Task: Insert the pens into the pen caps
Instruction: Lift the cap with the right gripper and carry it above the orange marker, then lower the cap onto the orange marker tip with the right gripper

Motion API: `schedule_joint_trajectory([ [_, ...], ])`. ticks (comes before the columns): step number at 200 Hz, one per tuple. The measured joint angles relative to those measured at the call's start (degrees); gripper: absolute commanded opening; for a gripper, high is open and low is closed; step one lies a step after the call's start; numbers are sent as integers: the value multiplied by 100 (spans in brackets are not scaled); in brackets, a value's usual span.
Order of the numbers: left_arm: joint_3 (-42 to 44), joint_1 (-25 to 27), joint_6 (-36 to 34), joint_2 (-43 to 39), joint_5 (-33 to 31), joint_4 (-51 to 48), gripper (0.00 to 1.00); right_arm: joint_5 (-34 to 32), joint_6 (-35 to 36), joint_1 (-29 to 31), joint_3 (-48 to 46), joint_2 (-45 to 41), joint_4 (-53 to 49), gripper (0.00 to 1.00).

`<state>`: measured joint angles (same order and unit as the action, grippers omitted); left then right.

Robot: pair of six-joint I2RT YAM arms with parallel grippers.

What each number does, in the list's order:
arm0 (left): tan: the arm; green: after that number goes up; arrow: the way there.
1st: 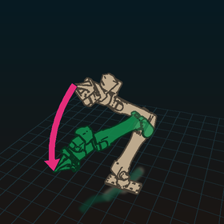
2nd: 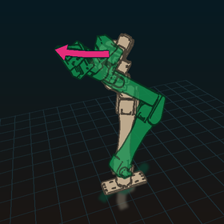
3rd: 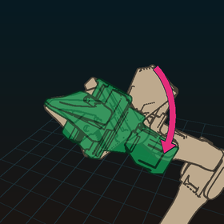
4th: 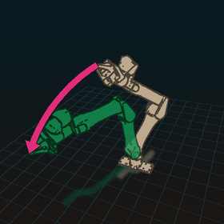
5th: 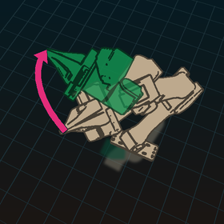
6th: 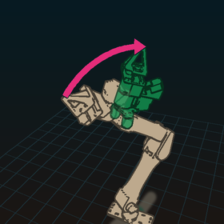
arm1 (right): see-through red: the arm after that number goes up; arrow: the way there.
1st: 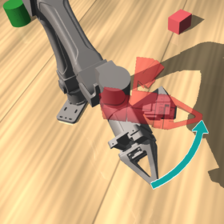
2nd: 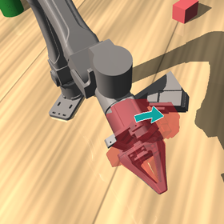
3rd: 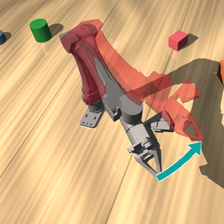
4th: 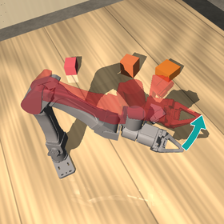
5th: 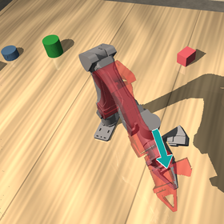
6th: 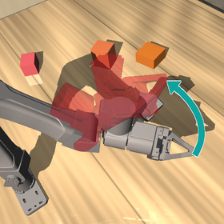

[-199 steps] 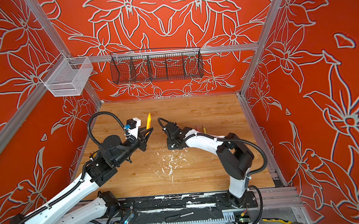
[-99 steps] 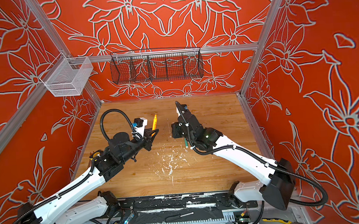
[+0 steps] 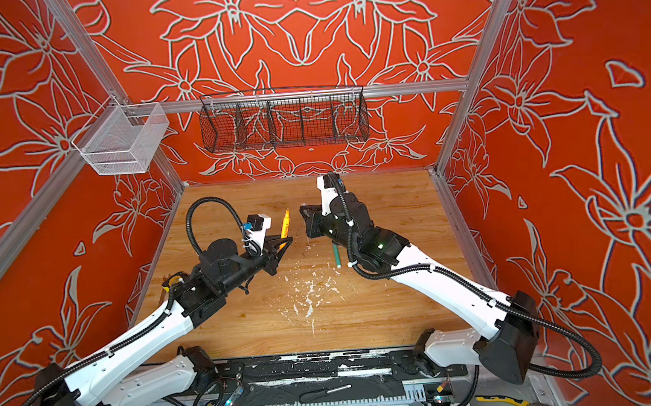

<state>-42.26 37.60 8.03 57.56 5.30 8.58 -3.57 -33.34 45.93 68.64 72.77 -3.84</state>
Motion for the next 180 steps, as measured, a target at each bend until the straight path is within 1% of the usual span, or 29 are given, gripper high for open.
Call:
schedule_joint_trajectory([
  [67,0,26,90,129,170,-2,0,258,-50,0,11,-4,485,7],
  [130,0,26,98,140,251,-2,0,264,-83,0,11,2,782,6],
  [180,0,26,98,142,251,-2,0,313,-160,0,11,179,841,7],
])
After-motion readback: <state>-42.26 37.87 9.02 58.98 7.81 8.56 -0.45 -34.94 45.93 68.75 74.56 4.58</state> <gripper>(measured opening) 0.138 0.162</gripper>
